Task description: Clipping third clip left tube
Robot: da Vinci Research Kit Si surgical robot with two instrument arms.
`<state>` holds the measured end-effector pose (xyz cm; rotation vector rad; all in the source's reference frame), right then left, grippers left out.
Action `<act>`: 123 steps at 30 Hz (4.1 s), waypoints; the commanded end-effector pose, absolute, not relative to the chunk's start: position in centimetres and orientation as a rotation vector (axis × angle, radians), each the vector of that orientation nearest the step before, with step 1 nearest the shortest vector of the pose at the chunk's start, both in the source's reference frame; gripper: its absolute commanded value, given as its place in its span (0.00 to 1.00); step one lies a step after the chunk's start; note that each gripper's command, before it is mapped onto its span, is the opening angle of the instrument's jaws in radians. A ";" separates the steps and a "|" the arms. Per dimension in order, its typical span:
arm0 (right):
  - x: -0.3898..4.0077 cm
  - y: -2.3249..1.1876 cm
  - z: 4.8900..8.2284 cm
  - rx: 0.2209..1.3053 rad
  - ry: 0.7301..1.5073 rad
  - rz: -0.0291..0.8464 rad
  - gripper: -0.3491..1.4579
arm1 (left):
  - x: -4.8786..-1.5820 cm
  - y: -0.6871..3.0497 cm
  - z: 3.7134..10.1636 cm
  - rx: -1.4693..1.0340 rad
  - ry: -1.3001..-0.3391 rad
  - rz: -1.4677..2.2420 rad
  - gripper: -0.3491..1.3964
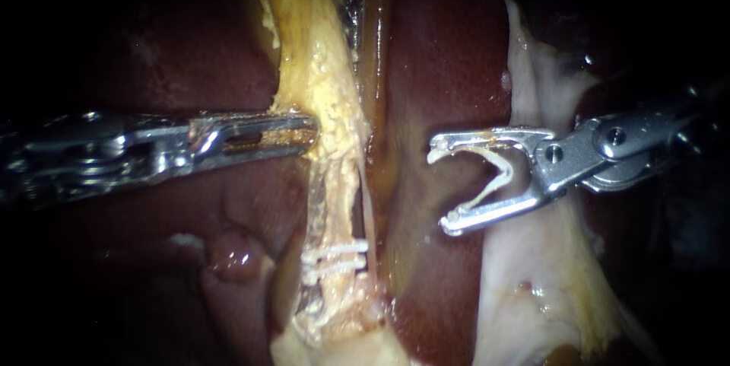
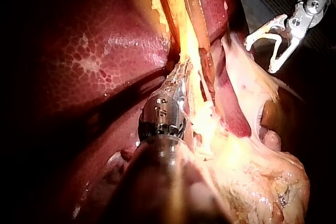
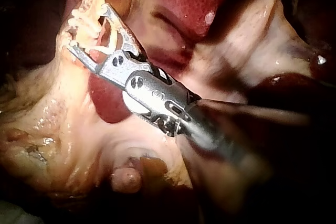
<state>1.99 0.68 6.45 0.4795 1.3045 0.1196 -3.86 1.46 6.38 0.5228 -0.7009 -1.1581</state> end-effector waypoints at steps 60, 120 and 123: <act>3.47 0.12 7.91 0.946 1.230 0.430 0.51 | -3.43 1.58 5.43 0.503 -0.719 -1.203 0.00; 3.93 0.39 7.79 1.302 1.418 0.595 0.48 | -3.38 1.64 5.58 0.508 -0.721 -1.196 0.00; 3.98 0.36 7.81 1.315 1.407 0.603 0.47 | -3.39 1.63 5.58 0.508 -0.721 -1.197 0.00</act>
